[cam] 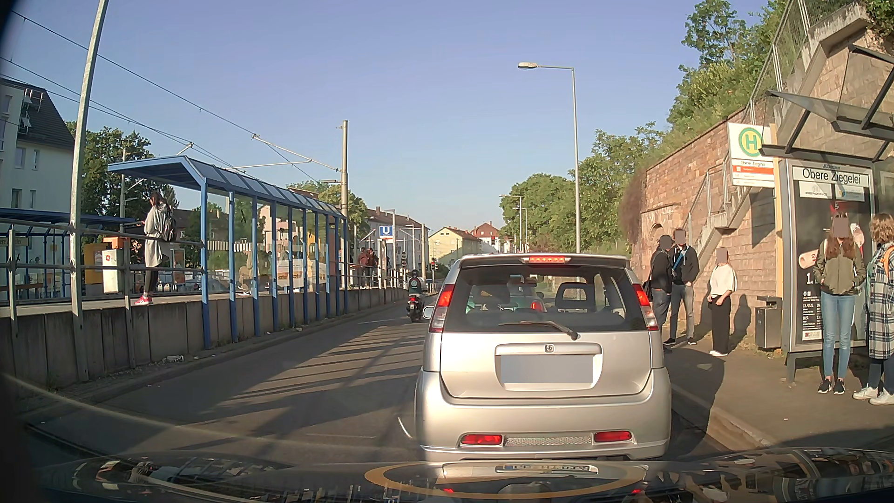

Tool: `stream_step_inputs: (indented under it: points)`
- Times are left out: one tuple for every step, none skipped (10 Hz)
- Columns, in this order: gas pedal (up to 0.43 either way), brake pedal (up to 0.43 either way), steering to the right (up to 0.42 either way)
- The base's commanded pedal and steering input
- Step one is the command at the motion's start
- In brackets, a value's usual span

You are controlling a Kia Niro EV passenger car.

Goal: Follow the waypoints while adhering to traffic rules and regulations

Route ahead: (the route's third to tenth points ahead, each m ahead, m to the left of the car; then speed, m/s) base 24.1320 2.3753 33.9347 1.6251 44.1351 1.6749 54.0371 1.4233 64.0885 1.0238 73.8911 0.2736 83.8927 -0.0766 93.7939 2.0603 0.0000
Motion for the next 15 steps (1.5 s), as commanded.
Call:
stream_step_inputs:
  points:
    - [0.000, 0.189, -0.004]
    - [0.000, 0.189, -0.004]
    - [0.000, 0.195, -0.004]
    - [0.000, 0.195, -0.004]
    - [0.000, 0.195, -0.005]
    - [0.000, 0.195, -0.004]
    - [0.000, 0.195, -0.005]
    - [0.000, 0.195, -0.004]
    - [0.000, 0.195, -0.004]
    - [0.000, 0.195, -0.004]
    - [0.000, 0.195, -0.004]
    - [0.000, 0.195, -0.004]
    - [0.000, 0.195, -0.005]
    - [0.000, 0.195, -0.005]
    - [0.000, 0.195, -0.004]
